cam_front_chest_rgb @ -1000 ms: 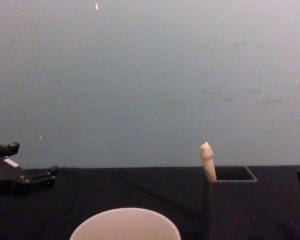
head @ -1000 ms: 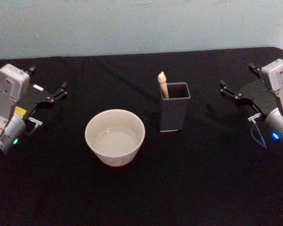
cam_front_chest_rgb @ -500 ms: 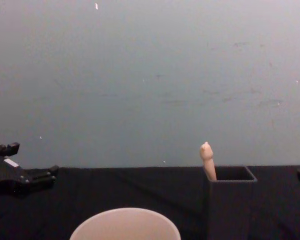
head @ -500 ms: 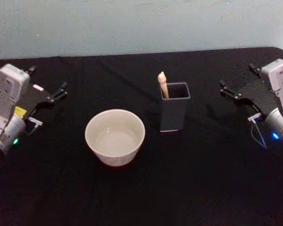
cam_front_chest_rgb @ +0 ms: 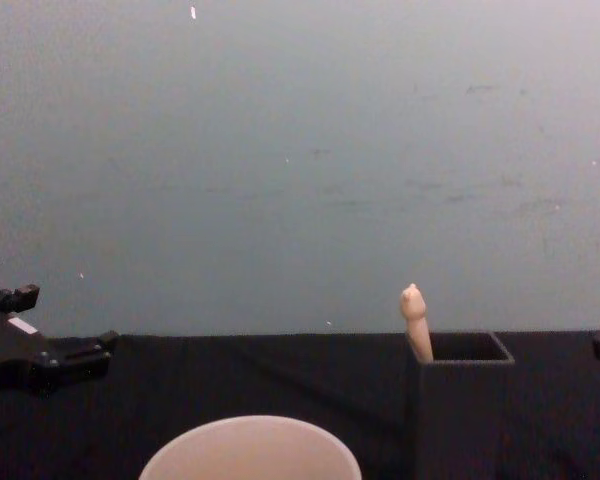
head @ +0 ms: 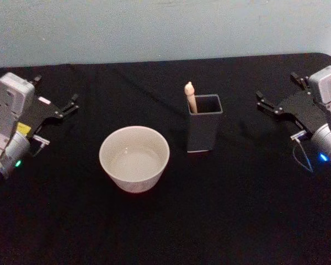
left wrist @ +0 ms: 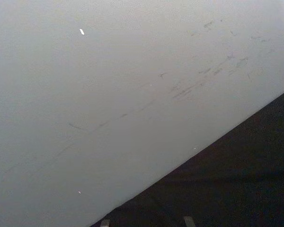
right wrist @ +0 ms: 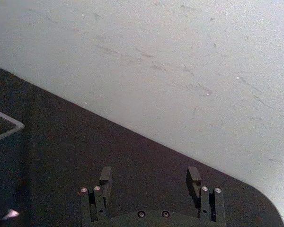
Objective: Pick up the stirring spoon with one hand, stir inside the cup, then place it back in its original position.
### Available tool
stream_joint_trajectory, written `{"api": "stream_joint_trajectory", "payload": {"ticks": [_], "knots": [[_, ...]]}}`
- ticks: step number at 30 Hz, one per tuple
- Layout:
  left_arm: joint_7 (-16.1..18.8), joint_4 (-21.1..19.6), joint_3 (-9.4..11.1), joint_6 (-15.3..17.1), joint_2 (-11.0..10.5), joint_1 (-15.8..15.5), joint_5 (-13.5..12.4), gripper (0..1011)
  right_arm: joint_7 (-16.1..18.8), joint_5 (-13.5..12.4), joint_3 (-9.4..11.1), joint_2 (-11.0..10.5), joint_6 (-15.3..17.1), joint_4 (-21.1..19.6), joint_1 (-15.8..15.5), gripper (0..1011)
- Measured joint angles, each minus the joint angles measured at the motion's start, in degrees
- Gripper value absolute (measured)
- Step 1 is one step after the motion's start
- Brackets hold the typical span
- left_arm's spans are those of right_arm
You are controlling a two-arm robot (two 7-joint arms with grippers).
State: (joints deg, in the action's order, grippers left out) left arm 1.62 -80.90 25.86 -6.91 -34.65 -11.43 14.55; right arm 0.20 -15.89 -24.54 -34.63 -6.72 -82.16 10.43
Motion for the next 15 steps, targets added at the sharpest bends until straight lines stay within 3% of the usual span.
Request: {"api": "stream_joint_trajectory", "payload": {"ticks": [4,15], "knots": [[0.0,0.0,0.0,0.0,0.0,0.0,0.0,1001,2.0,-2.0,1.1,-0.3,0.3,-1.9,-1.1,1003],[0.0,0.0,0.0,0.0,0.0,0.0,0.0,1001,11.2,-11.6,4.6,-1.3,3.8,-10.4,-5.0,1002]]}}
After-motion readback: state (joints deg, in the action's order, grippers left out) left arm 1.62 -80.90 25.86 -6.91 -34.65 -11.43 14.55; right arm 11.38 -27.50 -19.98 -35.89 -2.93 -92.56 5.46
